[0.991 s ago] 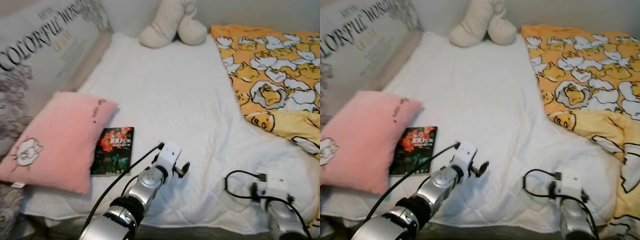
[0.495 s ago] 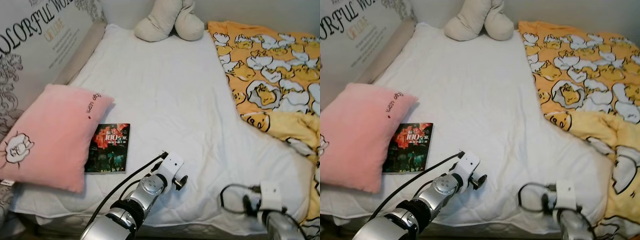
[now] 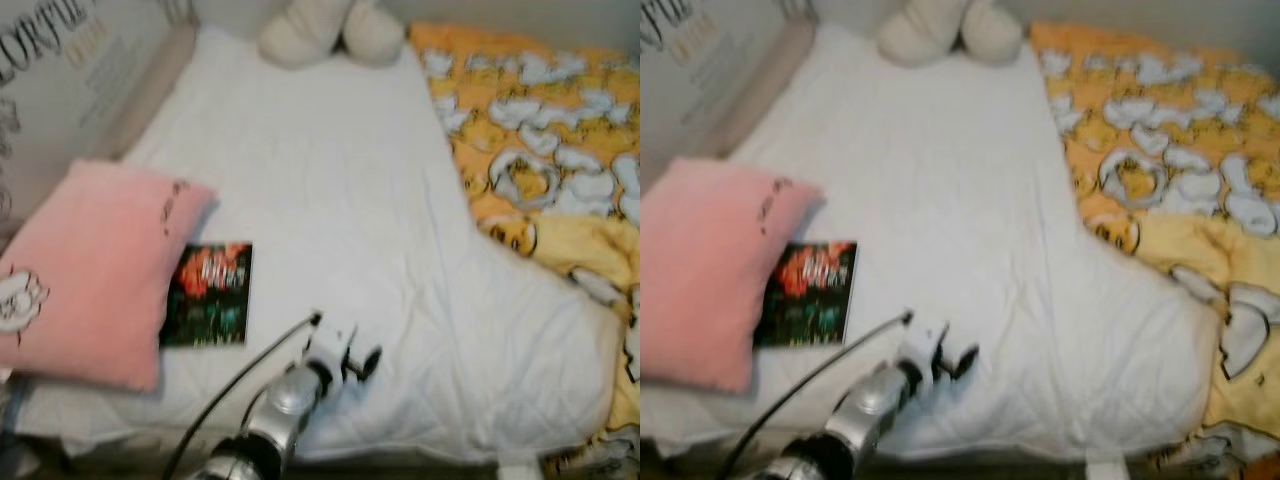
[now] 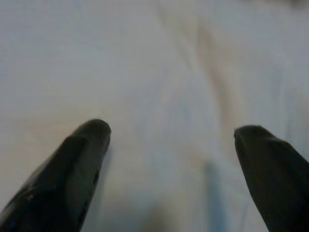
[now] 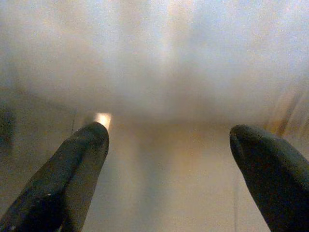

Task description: Clean up the room

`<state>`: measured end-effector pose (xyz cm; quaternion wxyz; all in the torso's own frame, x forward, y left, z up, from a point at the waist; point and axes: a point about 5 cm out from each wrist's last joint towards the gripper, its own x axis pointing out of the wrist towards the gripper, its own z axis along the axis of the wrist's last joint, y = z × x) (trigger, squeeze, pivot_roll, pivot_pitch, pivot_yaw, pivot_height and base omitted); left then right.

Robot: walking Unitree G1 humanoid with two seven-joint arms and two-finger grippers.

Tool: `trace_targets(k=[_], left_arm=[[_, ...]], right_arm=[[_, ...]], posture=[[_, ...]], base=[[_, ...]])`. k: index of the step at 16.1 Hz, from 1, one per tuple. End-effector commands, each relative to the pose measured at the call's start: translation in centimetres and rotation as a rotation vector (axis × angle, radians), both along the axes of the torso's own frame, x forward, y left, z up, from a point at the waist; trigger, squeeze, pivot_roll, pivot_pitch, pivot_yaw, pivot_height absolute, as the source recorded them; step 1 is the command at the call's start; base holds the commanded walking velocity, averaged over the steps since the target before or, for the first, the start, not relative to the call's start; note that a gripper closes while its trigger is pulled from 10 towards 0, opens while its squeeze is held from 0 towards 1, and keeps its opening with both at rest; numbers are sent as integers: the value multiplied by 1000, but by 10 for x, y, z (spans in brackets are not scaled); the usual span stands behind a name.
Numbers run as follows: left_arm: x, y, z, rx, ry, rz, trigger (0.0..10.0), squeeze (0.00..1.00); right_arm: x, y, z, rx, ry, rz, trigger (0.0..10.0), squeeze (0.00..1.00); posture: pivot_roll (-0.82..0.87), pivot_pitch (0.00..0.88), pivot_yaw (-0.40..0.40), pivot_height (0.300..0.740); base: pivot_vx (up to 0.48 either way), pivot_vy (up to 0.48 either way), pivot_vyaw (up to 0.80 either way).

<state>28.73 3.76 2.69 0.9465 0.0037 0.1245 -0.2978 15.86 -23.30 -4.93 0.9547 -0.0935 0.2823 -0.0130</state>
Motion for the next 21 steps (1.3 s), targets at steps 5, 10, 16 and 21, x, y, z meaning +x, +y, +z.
trace_targets(k=[5,10,16,21], left_arm=[[28,27,60,-151,-215,135,10000,0],[56,30,64,31,-252,241,10000,0],[56,-14,72,-61,-197,170,10000,0],[53,-36,75,-101,-159,164,10000,0]], right_arm=[[68,21,88,10,-496,-31,10000,0],[81,10,102,-116,-571,-75,10000,0],[75,0,111,-160,-606,-187,10000,0],[112,-6,122,-105,-595,-299,10000,0]], posture=[[74,0,-8,740],[9,46,-28,740],[-75,137,-3,740],[-40,151,5,740]], base=[[0,0,0],[0,0,0],[141,-264,0],[342,-328,0]])
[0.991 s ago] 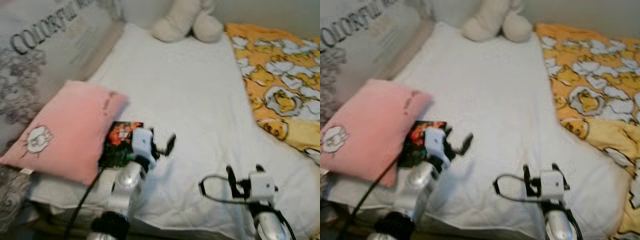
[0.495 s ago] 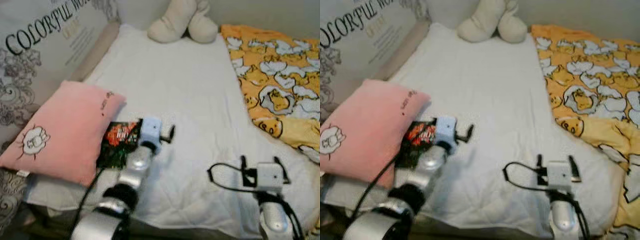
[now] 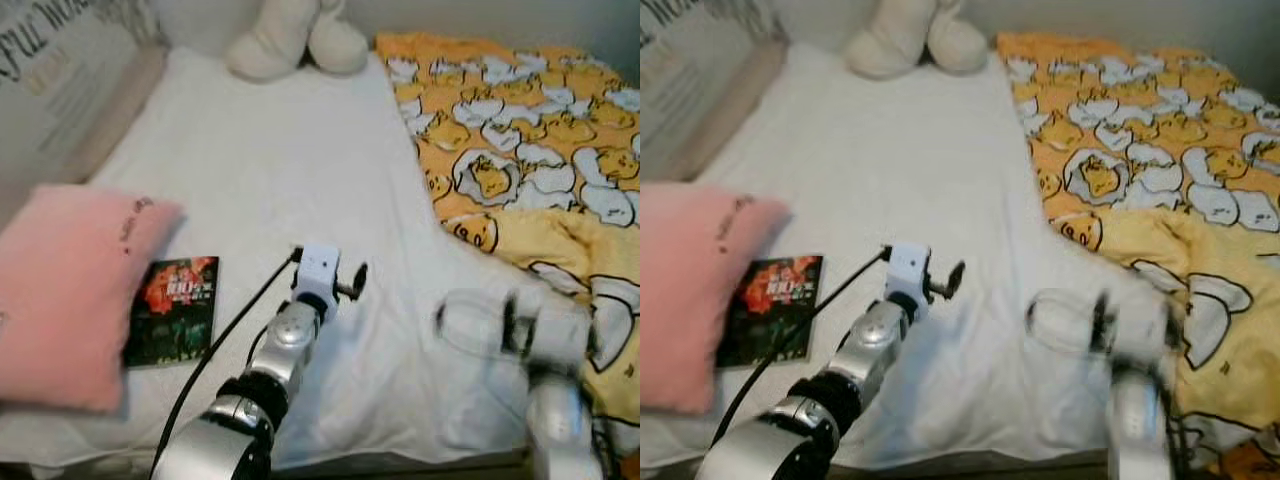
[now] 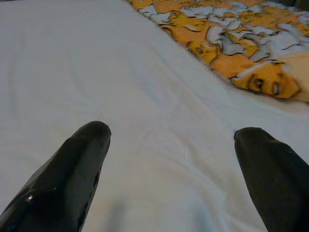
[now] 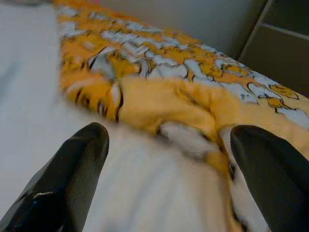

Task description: Clean up the room

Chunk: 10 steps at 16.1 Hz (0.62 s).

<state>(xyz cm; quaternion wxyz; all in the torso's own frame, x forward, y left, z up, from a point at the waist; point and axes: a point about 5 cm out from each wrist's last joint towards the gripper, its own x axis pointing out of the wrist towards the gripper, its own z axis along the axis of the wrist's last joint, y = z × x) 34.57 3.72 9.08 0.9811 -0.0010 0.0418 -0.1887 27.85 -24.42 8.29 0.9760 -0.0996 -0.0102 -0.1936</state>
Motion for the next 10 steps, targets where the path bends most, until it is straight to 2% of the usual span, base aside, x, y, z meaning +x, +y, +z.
trace_targets(k=[1,2,3,4,5,6,7,10], left_arm=[[-4,-35,10,-64,16,-35,10000,0],[-2,-29,7,-63,55,29,10000,0],[-1,-23,0,-33,112,65,10000,0],[-2,-16,-11,-5,197,98,10000,0],[-3,-13,-16,7,251,106,10000,0],[-1,-11,-15,-18,269,115,10000,0],[4,-9,-7,-42,242,128,10000,0],[6,-5,-3,-29,215,143,10000,0]], right_arm=[[5,12,-10,51,68,41,10000,0],[20,19,-14,97,172,86,10000,0],[31,24,-23,171,328,108,10000,0],[40,30,-28,239,426,155,10000,0],[45,31,-29,283,453,158,10000,0],[49,30,-32,321,495,140,10000,0],[53,29,-34,356,528,121,10000,0],[54,30,-38,416,571,113,10000,0]], posture=[[-28,156,0,740],[-15,169,-4,740],[0,182,-9,740],[17,196,-14,740],[27,201,-22,740],[67,225,-32,740],[98,239,-35,740],[134,253,-39,740]], base=[[469,0,0],[0,0,0],[0,0,0],[0,0,0],[0,0,0],[0,0,0],[0,0,0],[0,0,0]])
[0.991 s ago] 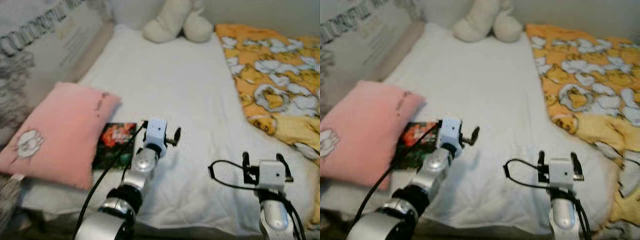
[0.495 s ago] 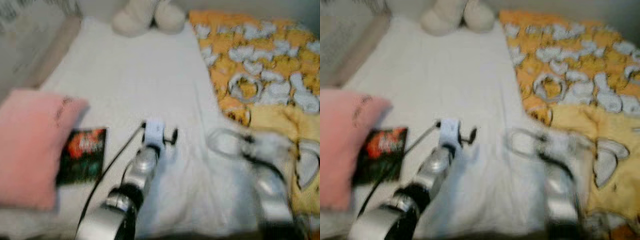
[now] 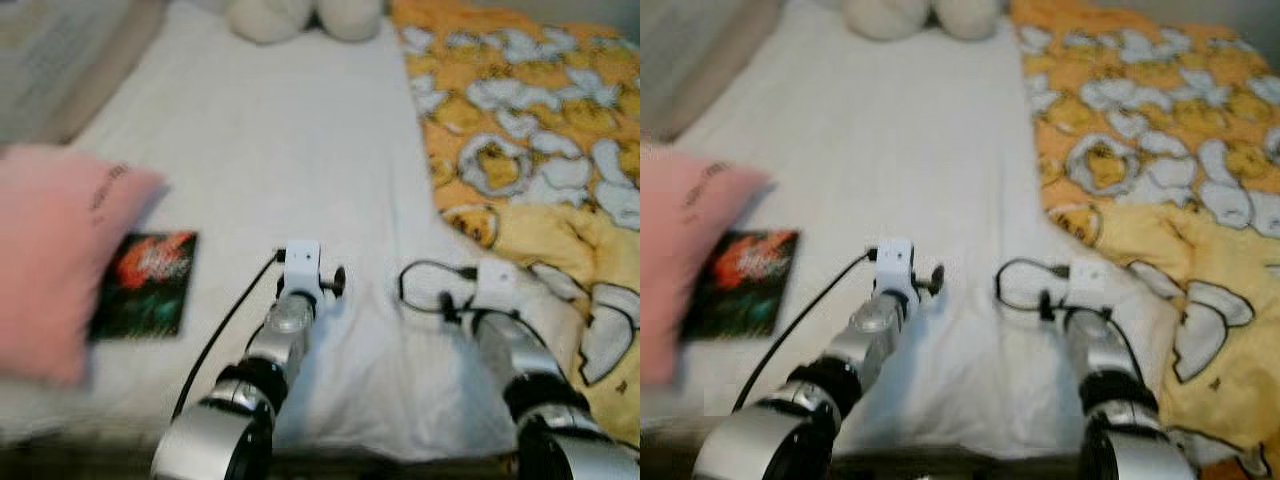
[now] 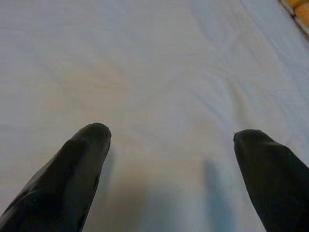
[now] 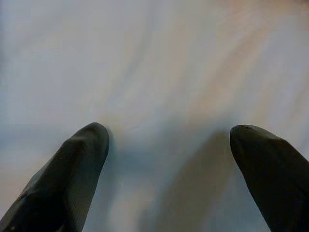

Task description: Clean up the room

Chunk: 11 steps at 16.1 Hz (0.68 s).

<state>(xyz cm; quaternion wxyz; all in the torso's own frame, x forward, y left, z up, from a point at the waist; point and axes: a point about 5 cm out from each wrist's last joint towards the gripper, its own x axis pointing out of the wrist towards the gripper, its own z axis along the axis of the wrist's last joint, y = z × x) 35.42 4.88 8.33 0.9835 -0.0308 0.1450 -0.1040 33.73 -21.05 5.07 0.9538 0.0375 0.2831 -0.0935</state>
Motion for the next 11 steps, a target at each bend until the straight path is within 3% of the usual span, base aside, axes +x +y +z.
trace_targets(k=[1,3,5,6,7,8,10,11], left_arm=[[-2,-17,5,-3,-10,-37,10000,0],[-5,-19,-1,32,26,-81,10000,0],[-21,-38,-20,103,173,-264,10000,0],[-23,-41,-23,114,196,-287,10000,0],[-28,-43,-29,176,228,-327,10000,0],[-35,-44,-37,294,243,-376,10000,0],[-37,-42,-42,385,240,-422,10000,0],[-43,-36,-51,494,266,-469,10000,0]], right_arm=[[-6,-1,-10,53,57,-17,10000,0],[-15,9,-26,104,124,18,10000,0],[-28,7,-41,82,180,32,10000,0],[-29,6,-42,70,185,36,10000,0],[-31,3,-44,48,198,43,10000,0],[-33,-3,-45,15,205,49,10000,0],[-36,-5,-47,20,213,51,10000,0],[-42,-7,-53,13,219,67,10000,0]], posture=[[139,259,-38,740],[138,267,-35,740],[133,287,-39,740],[130,287,-39,740],[114,289,-38,740],[102,287,-40,740],[90,286,-36,740],[74,281,-35,740]], base=[[0,0,0],[0,0,0],[0,0,0],[0,0,0],[0,0,0],[0,0,0],[0,0,0],[0,0,0]])
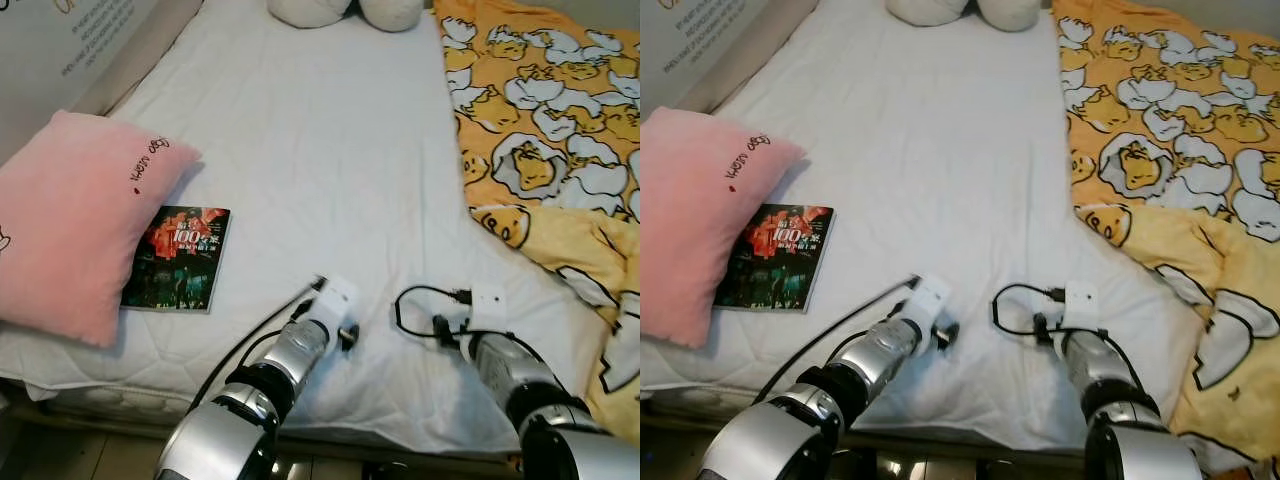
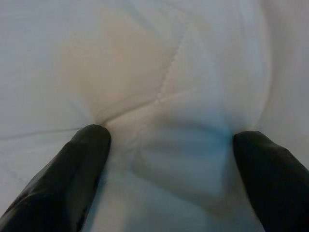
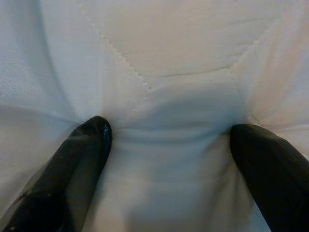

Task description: Clean up the room

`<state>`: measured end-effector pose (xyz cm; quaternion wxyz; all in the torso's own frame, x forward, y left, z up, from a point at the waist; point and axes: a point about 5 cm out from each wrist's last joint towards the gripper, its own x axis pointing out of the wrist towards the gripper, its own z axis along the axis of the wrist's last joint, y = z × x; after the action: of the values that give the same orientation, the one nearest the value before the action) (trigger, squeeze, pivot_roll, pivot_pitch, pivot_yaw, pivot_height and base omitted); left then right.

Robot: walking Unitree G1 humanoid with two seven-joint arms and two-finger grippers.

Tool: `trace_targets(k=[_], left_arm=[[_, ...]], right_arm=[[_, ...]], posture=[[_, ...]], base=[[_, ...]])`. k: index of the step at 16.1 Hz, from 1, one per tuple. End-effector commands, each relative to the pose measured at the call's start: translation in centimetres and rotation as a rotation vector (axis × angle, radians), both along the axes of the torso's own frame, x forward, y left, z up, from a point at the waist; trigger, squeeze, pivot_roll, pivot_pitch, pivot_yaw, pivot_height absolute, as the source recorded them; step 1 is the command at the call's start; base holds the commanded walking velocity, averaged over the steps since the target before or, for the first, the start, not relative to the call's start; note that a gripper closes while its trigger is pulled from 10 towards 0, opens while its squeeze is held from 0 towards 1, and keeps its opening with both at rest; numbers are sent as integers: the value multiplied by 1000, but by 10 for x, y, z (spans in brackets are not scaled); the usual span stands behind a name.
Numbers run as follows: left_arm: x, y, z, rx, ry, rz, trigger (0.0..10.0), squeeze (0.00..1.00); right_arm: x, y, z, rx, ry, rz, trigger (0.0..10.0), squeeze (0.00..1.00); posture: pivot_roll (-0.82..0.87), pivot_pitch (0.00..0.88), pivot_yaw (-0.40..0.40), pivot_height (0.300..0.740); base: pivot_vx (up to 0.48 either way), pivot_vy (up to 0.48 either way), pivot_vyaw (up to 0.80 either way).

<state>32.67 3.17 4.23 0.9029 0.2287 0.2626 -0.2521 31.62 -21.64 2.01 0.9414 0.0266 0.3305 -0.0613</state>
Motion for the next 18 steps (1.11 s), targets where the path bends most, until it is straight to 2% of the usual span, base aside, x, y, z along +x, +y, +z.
trace_targets(k=[1,3,5,6,8,10,11,12,14,16,18], left_arm=[[-21,-5,-23,98,110,-69,10000,0],[-28,3,-34,149,128,-96,10000,0],[-47,19,-56,145,205,-51,10000,0],[-51,22,-60,141,221,-38,10000,0],[-68,37,-78,138,275,3,10000,0],[-77,51,-87,113,301,53,10000,0],[-78,57,-88,67,313,106,10000,0],[-78,61,-88,-24,329,185,10000,0],[-81,61,-85,-142,364,268,10000,0],[-82,62,-76,-173,327,270,10000,0],[-82,68,-71,-174,297,267,10000,0]], right_arm=[[-38,-4,-37,12,180,6,10000,0],[-50,-1,-48,23,223,25,10000,0],[-71,6,-65,47,290,59,10000,0],[-75,7,-68,54,298,58,10000,0],[-96,18,-84,119,342,70,10000,0],[-114,23,-94,132,372,90,10000,0],[-124,22,-98,124,383,91,10000,0],[-136,17,-102,96,387,95,10000,0],[-152,13,-104,74,389,102,10000,0],[-168,13,-102,71,389,111,10000,0],[-173,15,-98,64,381,124,10000,0]], posture=[[66,274,-34,740],[61,270,-30,740],[53,259,-27,740],[52,254,-29,740],[55,240,-34,740],[62,223,-41,740],[66,212,-42,740],[71,198,-44,740],[78,181,-45,740],[79,157,-52,740],[80,144,-53,740]], base=[[0,0,0],[0,0,0],[0,0,0],[0,0,0],[0,0,0],[0,0,0],[0,0,0],[0,0,0],[0,0,0],[0,0,0],[0,0,0]])
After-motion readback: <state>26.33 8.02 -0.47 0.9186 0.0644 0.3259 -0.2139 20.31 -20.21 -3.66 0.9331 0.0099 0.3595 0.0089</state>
